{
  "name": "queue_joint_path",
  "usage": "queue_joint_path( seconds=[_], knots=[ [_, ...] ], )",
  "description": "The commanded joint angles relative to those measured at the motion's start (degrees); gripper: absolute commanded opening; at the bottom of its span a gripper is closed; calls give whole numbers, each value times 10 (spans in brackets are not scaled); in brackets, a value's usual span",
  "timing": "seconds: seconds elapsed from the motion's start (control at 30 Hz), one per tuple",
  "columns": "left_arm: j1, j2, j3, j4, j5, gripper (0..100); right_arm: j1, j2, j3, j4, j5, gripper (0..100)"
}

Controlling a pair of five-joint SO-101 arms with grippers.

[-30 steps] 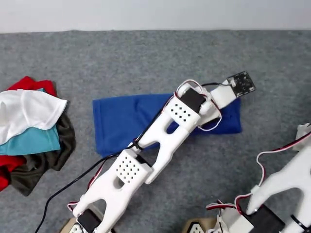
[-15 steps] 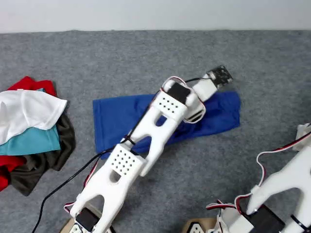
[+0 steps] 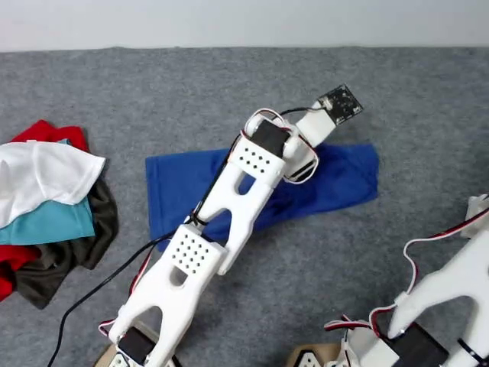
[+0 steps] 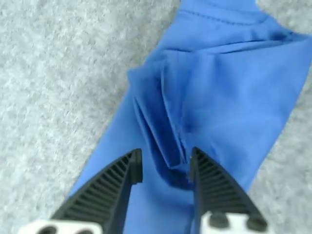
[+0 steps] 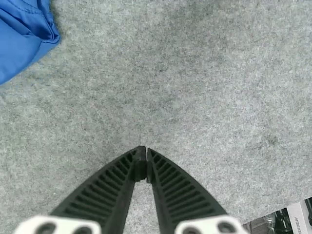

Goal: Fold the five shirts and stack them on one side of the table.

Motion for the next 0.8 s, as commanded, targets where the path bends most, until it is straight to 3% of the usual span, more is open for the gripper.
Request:
queue_joint_path(
  seconds=[0.0, 0.23, 0.33, 0.5, 0.63, 0.77],
  knots=[
    [-18, -9, -29, 17, 4, 164, 6, -24, -3, 0, -3, 11],
    [-34, -18, -43, 42, 4, 164, 5, -24, -3, 0, -3, 11],
    [-5, -33, -73, 84, 4, 164, 5, -24, -3, 0, -3, 11],
    [51, -80, -74, 84, 8, 163, 5, -24, -3, 0, -3, 11],
    [83, -97, -23, 84, 8, 163, 5, -24, -3, 0, -3, 11],
    [63, -95, 39, 83, 8, 163, 6, -24, -3, 0, -3, 11]
  ],
)
